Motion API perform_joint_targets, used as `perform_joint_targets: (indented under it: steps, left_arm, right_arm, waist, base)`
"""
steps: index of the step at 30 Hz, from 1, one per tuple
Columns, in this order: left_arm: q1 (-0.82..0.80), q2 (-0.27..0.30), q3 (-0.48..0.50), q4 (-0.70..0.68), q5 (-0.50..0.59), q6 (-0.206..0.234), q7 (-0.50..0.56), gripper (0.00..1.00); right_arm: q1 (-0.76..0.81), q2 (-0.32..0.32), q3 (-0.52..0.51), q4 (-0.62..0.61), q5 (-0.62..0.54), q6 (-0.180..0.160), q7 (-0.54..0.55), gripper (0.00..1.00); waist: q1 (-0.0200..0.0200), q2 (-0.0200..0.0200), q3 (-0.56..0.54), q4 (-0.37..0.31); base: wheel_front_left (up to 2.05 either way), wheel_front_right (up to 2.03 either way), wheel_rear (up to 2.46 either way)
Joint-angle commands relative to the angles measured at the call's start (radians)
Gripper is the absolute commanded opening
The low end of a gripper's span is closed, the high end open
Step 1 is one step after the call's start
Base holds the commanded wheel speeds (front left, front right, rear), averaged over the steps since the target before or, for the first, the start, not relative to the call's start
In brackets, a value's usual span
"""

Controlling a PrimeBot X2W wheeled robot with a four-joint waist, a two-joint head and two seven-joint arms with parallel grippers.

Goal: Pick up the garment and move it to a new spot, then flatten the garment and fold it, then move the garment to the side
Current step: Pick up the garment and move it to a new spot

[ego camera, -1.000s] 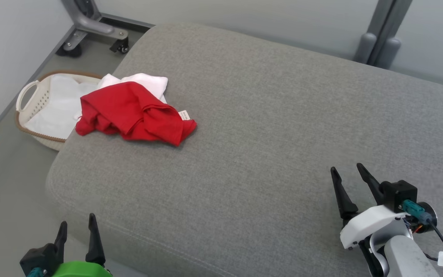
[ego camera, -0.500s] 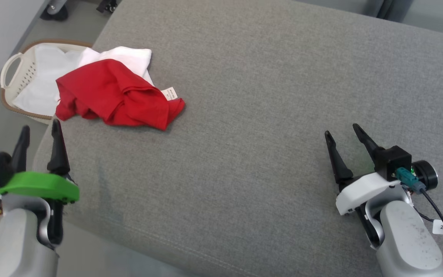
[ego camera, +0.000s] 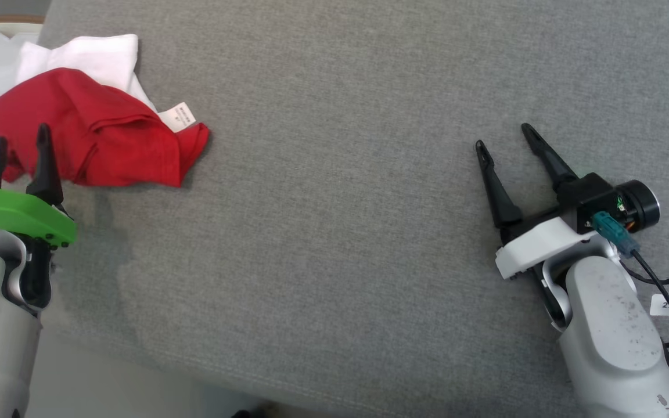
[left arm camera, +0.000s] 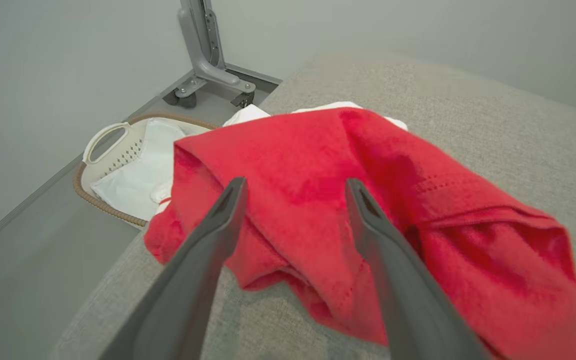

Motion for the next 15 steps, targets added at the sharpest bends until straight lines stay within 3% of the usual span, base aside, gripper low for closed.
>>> perform_joint_targets:
  steps: [1,5,6,7,15]
  left_arm:
    - [-0.024,0.005,-0.021,0.027,-0.031,0.003,0.011,1.0]
    - [-0.031,0.0,-0.085,0.085,-0.102,0.003,0.021,1.0]
    - [-0.029,-0.001,-0.101,0.094,-0.112,0.003,0.021,0.56]
    - [-0.027,0.001,-0.115,0.108,-0.12,0.003,0.018,0.0]
    - [-0.046,0.03,-0.196,0.098,-0.127,0.003,-0.009,0.0]
  right_arm:
    - [0.011,-0.023,-0.019,0.027,-0.012,-0.003,0.003,1.0]
    - [0.022,-0.028,-0.027,0.032,-0.014,-0.004,0.007,1.0]
    - [0.027,-0.028,-0.029,0.033,-0.012,-0.004,0.008,1.0]
    - [0.034,-0.029,-0.031,0.035,-0.009,-0.004,0.009,1.0]
    - [0.065,-0.02,-0.031,0.041,0.028,-0.003,0.008,1.0]
  waist:
    - [0.0,0.0,0.05,-0.049]
    - [0.0,0.0,0.053,-0.058]
    - [0.0,0.0,0.051,-0.06]
    - [0.0,0.0,0.045,-0.06]
    - [0.0,0.0,-0.024,-0.057]
  base:
    - [0.0,0.0,0.0]
    - [0.0,0.0,0.0]
    - [0.0,0.0,0.0]
    - [0.0,0.0,0.0]
    - [0.0,0.0,0.0]
